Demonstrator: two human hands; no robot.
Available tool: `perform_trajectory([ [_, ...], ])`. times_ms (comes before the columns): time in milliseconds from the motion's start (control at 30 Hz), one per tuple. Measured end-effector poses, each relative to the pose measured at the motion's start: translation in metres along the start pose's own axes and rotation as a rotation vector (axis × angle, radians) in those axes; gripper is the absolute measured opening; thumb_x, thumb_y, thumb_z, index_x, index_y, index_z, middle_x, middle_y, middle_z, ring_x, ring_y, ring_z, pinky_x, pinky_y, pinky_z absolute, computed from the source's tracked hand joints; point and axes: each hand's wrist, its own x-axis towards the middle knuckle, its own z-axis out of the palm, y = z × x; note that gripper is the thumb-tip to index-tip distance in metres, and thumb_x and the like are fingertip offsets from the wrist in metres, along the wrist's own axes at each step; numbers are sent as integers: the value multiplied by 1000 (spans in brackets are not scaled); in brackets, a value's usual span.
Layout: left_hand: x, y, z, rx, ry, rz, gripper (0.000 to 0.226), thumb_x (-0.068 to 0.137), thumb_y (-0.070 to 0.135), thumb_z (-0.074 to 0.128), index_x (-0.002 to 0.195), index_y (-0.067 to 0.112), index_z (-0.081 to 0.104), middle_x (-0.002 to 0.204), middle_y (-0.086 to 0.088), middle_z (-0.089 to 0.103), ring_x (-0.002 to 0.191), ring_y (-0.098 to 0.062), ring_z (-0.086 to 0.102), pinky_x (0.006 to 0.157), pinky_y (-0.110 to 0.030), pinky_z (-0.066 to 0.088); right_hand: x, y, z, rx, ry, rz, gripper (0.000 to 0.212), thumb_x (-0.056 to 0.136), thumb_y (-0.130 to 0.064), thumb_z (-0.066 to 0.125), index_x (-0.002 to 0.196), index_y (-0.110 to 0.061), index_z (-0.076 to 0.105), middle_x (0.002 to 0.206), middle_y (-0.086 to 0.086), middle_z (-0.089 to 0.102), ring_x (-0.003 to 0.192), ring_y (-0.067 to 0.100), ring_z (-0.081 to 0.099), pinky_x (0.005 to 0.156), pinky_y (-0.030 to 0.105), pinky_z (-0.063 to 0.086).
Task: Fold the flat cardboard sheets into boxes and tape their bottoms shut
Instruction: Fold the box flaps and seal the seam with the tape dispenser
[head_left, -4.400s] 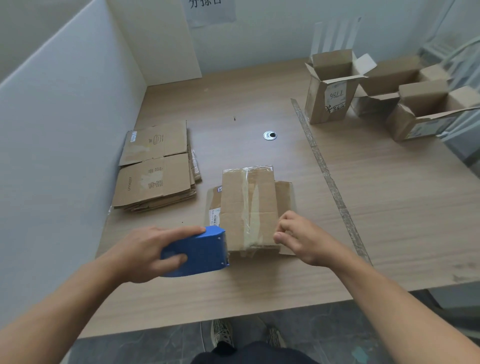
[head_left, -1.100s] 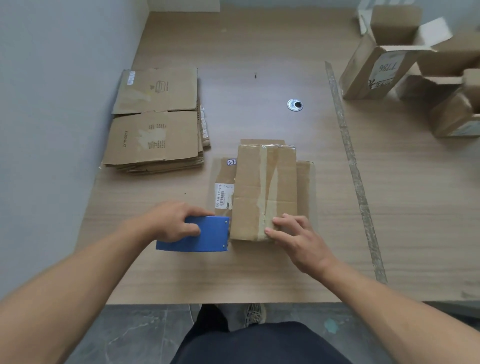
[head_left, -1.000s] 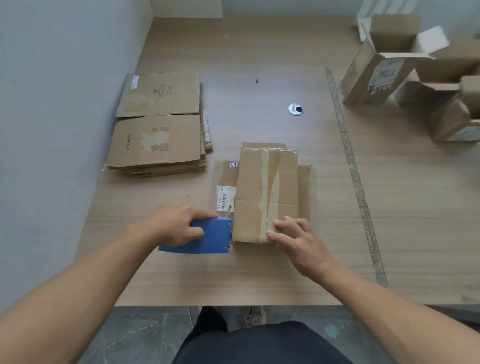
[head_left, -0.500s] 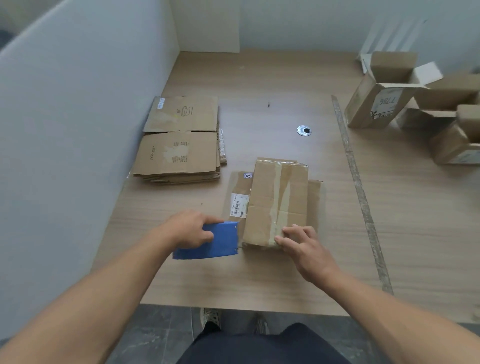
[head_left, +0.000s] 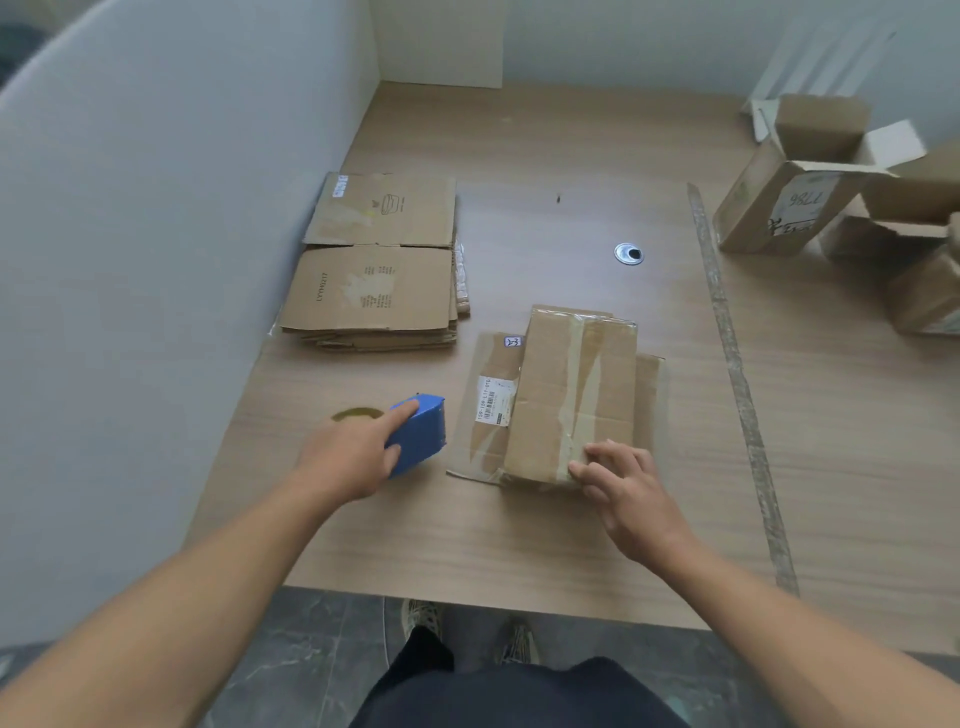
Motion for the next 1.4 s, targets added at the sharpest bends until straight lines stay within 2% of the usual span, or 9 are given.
perform_trajectory([
  [267, -10, 2, 70, -77, 270, -133, 71, 95, 25, 56, 157, 36, 21, 91, -7, 62, 73, -26, 52, 67, -36, 41, -8, -9, 0, 111, 81, -49, 46, 83, -5, 75, 122, -26, 64, 138, -2, 44, 127, 27, 39, 89, 46, 53],
  [367, -15, 11, 79, -151, 445, -131, 69, 83, 21, 73, 147, 29, 47, 122, -21, 60, 99, -41, 57, 80, -49, 51, -9, -12, -4, 88, 118, -55, 49, 81, -9, 78, 125, -27, 66, 147, 3, 43, 131, 30, 39, 98, 38, 43],
  [500, -29, 54, 67, -457, 610, 254, 49, 90, 32, 59, 136, 17, 60, 138, -11, 55, 122, -26, 48, 106, -35, 38, -16, -9, -2, 115, 152, -31, 53, 82, -13, 77, 131, -23, 62, 149, 6, 42, 137, 31, 34, 115, 28, 25],
  [633, -20, 93, 61, -506, 510, 471, 39, 88, 18, 72, 125, 10, 68, 128, -5, 66, 114, -19, 61, 99, -30, 50, -19, 5, 0, 146, 155, -48, 42, 84, -11, 72, 125, -13, 67, 137, 9, 55, 134, 29, 40, 111, 34, 34],
  [733, -13, 108, 62, -517, 484, 343, 28, 86, 6, 75, 114, 6, 73, 115, -3, 72, 101, -21, 70, 90, -25, 54, -16, 10, -4, 114, 154, -108, 37, 79, -11, 79, 114, -8, 70, 120, 7, 63, 116, 24, 48, 92, 42, 53],
  [833, -16, 119, 60, -658, 424, 112, 31, 93, 9, 66, 123, 7, 69, 119, -2, 70, 108, -18, 65, 93, -5, 31, -14, 12, -9, 31, 105, -186, 44, 74, -12, 85, 114, -14, 66, 114, 1, 57, 103, 24, 47, 80, 39, 56],
  [1033, -17, 135, 57, -800, 378, -157, 30, 97, 16, 60, 126, 16, 69, 120, 2, 71, 111, -17, 63, 95, -22, 42, -8, 30, -10, 92, -86, -140, 37, 81, -21, 79, 116, -24, 69, 147, 5, 49, 138, 38, 37, 103, 48, 44],
  [1300, -19, 141, 61, -834, 355, -291, 22, 97, 22, 60, 113, 13, 73, 104, -5, 72, 103, -24, 64, 88, -28, 44, -1, 30, -23, -129, -90, -283, 50, 73, -23, 85, 119, -27, 66, 133, 6, 61, 116, 37, 59, 82, 44, 59],
  [1400, -23, 147, 59, -859, 344, -351, 26, 98, 21, 60, 119, 13, 71, 111, -5, 72, 109, -22, 63, 95, -27, 42, -10, 26, -12, -50, -71, -193, 45, 83, -21, 76, 124, -30, 58, 142, 5, 54, 127, 37, 50, 84, 50, 57],
])
